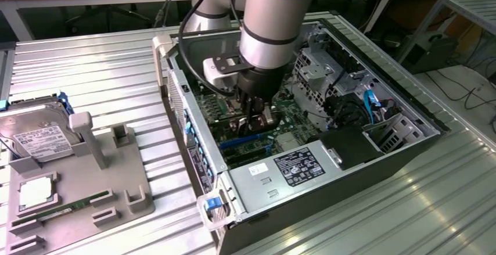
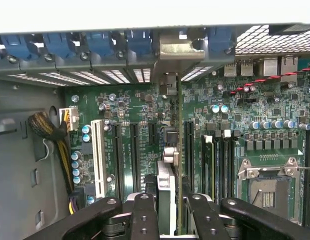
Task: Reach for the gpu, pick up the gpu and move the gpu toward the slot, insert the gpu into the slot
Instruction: 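Insert the gpu into the slot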
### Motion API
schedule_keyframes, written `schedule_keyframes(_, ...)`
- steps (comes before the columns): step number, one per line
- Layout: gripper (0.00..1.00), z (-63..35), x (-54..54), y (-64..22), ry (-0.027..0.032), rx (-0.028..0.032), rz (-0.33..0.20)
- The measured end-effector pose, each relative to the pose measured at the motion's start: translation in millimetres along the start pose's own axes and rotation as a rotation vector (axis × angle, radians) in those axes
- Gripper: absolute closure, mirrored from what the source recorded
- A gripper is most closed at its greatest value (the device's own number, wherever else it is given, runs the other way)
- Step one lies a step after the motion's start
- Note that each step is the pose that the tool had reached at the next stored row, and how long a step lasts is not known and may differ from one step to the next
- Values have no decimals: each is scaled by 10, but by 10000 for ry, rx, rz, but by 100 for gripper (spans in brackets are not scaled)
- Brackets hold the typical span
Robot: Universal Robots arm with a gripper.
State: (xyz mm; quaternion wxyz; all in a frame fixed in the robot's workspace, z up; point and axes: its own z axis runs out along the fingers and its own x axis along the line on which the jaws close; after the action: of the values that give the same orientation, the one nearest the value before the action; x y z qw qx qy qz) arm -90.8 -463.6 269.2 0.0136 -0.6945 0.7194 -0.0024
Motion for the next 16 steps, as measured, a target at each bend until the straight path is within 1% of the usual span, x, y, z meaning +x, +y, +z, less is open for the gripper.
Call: schedule_keyframes(16, 72, 98, -8, 12, -3, 0, -1)
